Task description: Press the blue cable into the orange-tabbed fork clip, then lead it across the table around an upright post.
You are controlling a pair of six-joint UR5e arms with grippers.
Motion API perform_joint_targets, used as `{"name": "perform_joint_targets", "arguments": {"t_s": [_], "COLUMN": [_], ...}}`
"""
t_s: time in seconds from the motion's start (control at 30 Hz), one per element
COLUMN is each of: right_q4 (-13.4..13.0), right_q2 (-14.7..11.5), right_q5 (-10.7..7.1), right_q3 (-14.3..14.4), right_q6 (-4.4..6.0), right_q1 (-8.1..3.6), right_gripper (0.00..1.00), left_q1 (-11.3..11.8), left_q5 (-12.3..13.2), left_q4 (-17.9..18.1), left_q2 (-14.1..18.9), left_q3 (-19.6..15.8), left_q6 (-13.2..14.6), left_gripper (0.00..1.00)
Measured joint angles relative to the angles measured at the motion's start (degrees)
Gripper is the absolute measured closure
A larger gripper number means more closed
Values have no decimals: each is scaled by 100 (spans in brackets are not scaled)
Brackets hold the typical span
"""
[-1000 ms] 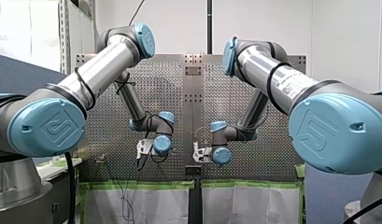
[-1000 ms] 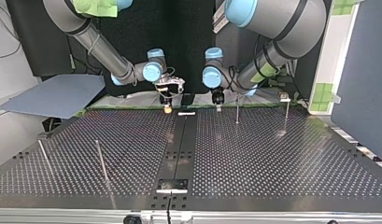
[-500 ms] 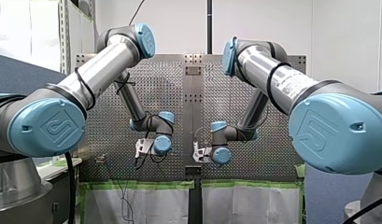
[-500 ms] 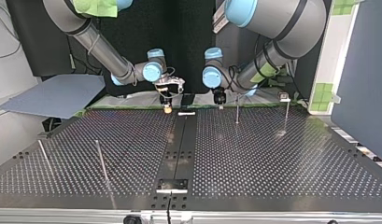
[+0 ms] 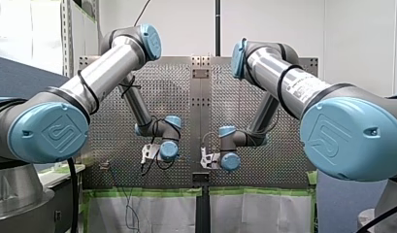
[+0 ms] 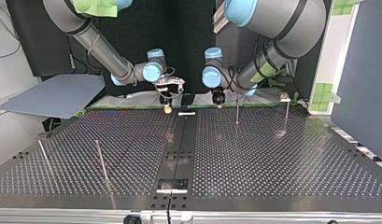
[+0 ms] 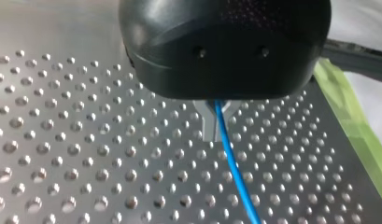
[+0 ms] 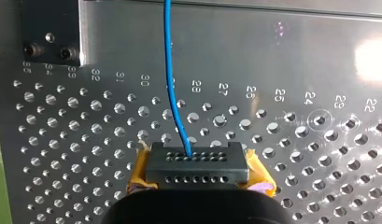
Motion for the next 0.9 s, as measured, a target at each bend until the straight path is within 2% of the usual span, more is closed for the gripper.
{"name": "perform_joint_targets", "arguments": {"t_s": [0.17,0.37,0.53,0.9], "right_q4": [174,445,703,1232], "right_q2": [-78,-327,-582,-1099], "right_q5": [-8,-9,-14,-15], "right_q3": [-107,-132,-132,-131], "right_q6": [-67,-123,-154,-290], "right_q1": [0,1,6,79], "right_gripper": [100,100,100,100], "left_q1": [-31,-93,-170,-296], "left_q5": [169,201,194,207], "left_q4": [4,5,5,14], "left_q2": [13,130,337,885], "left_q3": [0,0,0,0], "left_q6": [42,99,117,87], "left_gripper": [100,100,100,100]}}
